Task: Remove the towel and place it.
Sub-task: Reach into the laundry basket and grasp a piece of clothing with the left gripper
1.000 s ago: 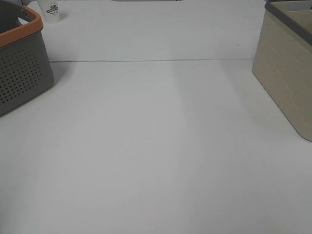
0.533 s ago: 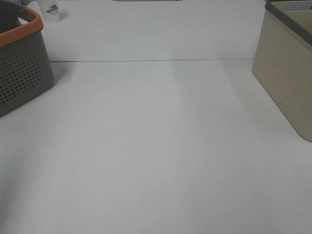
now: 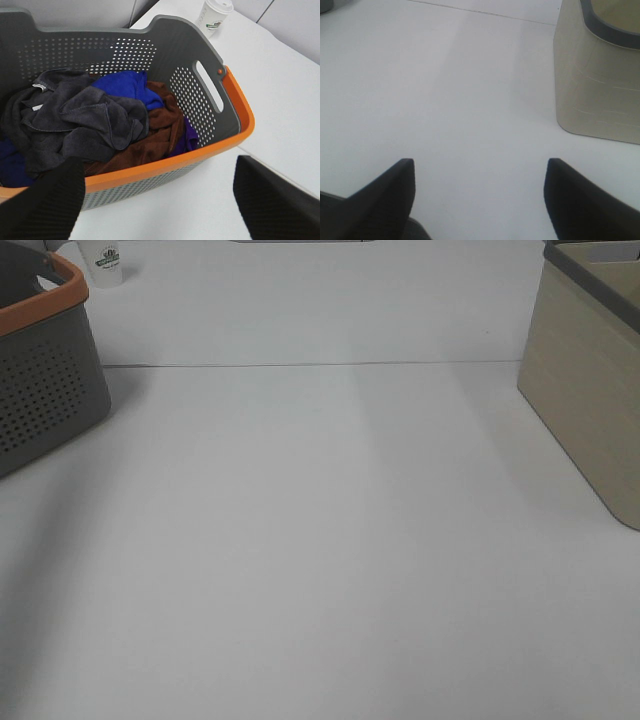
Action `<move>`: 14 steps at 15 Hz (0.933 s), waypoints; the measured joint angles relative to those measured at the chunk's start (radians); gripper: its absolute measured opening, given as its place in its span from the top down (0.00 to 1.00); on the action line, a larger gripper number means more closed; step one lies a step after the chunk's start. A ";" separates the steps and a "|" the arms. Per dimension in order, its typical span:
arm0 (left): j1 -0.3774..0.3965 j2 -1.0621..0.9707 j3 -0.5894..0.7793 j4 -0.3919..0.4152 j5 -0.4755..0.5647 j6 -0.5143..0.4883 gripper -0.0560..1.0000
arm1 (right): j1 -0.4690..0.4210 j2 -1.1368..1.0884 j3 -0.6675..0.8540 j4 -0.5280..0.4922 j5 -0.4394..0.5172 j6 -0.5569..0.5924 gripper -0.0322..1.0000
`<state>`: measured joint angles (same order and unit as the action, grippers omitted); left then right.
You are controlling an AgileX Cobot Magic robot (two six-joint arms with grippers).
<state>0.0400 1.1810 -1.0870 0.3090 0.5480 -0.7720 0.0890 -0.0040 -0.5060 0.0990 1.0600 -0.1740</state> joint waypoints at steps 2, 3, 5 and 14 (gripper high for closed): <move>0.000 0.126 -0.097 0.088 0.038 -0.201 0.23 | 0.000 0.000 0.000 0.000 0.000 0.000 0.28; 0.000 0.150 -0.110 0.109 0.054 -0.234 0.23 | 0.000 0.000 0.000 0.000 0.000 0.000 0.28; 0.000 0.228 -0.166 0.188 0.097 -0.380 0.25 | 0.000 0.000 0.000 0.000 0.000 0.000 0.28; 0.000 0.559 -0.329 0.308 0.176 -0.840 0.25 | 0.000 0.000 0.000 -0.009 0.000 0.017 0.28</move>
<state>0.0400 1.7400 -1.4160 0.6170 0.7240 -1.6120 0.0890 -0.0040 -0.5060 0.0900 1.0600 -0.1570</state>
